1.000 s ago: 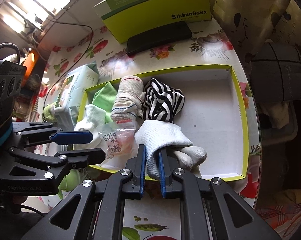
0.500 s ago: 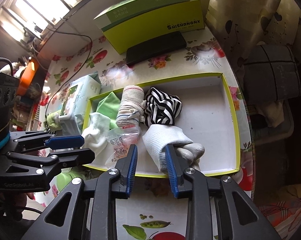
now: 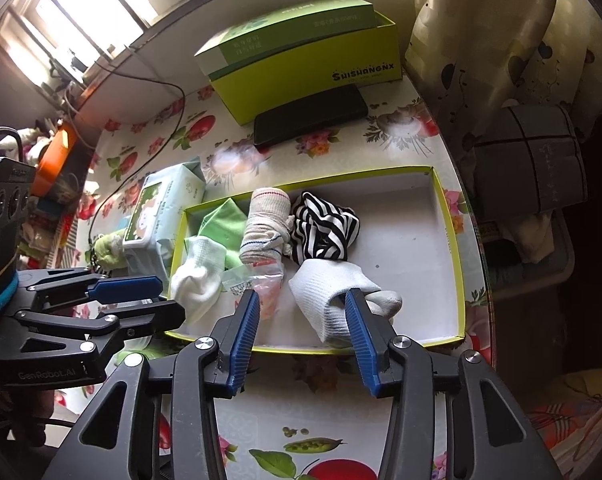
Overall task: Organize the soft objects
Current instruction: 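Open the left gripper releasing the bag while the right releases the glove in the tray, then move both open grippers back to the items on the table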
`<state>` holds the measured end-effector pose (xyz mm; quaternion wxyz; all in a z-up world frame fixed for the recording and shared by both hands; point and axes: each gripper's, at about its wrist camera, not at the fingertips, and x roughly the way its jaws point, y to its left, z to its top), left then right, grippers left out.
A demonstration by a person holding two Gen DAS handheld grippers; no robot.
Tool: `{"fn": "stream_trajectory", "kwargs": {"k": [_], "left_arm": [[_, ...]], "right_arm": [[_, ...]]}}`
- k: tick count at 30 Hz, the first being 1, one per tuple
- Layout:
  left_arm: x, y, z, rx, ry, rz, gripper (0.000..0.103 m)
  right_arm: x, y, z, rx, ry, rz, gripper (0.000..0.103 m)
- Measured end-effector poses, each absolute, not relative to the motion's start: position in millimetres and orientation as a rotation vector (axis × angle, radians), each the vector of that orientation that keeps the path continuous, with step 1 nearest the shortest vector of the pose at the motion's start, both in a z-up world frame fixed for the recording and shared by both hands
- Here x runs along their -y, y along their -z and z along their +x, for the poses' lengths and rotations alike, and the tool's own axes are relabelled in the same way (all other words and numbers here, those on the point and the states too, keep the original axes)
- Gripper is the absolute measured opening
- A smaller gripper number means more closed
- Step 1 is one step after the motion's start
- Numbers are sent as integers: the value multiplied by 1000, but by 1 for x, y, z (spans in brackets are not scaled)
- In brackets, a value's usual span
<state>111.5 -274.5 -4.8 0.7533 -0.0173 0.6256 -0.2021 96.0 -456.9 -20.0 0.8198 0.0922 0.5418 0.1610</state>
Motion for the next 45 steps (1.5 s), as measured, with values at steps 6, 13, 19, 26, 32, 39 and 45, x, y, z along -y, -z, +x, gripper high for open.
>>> {"fn": "stream_trajectory", "kwargs": {"k": [6,13,19,26,32,39,45], "left_arm": [[272,3,106,-1359,476,-26,44],[268,-8,105,-1321,517,-36,44],[254,-9,102,-1309,497,-66,44],[233,-7,98,-1313,423,-99,44],[219,-8,96,-1311,379,-130,44],[211,-8,93,-1321,353,-148,44],[210,-8,94,-1324,349,-154,44]], "right_arm": [[453,16,87,-1152,-304,202,45],[459,11,78,-1166,-237,250,46],[467,28,86,-1196,-222,285,44],[463,65,113,-1261,-233,269,22],[455,72,121,-1271,-301,242,17],[457,69,123,-1272,-282,217,20],[449,77,120,-1290,-295,162,32]]}}
